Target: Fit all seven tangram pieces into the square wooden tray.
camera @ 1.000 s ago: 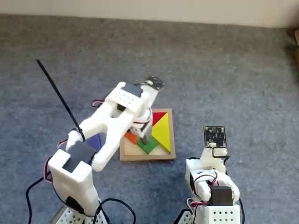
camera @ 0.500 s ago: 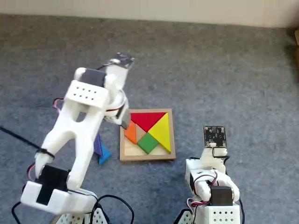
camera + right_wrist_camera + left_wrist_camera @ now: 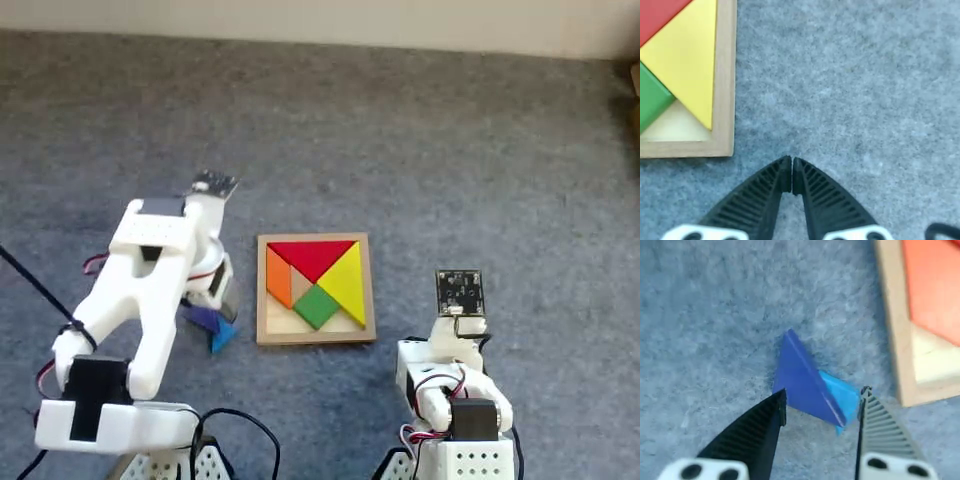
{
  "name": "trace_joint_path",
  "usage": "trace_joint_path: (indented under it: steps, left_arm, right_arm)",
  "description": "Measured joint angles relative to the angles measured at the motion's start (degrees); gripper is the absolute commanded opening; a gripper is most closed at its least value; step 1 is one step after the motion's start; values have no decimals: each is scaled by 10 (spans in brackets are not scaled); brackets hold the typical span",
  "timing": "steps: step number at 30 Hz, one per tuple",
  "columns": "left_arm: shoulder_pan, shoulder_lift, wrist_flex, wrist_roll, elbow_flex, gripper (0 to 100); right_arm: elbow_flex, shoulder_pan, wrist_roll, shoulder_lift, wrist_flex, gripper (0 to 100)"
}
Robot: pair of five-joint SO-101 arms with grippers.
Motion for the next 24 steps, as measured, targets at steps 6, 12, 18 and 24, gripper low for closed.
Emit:
trace_joint_path:
  steps: [6, 12, 18, 24]
  left_arm:
    - [-88, 0, -35, -66, 41, 235]
    - [-170, -4, -35, -111, 41, 235]
    - [-185, -5, 30, -116, -4, 234]
    - [-156, -33, 102, -110, -38, 234]
  right_arm:
    - [0, 0, 0, 0, 0, 18]
    - [0, 0, 0, 0, 0, 18]
    - [0, 0, 0, 0, 0, 18]
    - [0, 0, 0, 0, 0, 18]
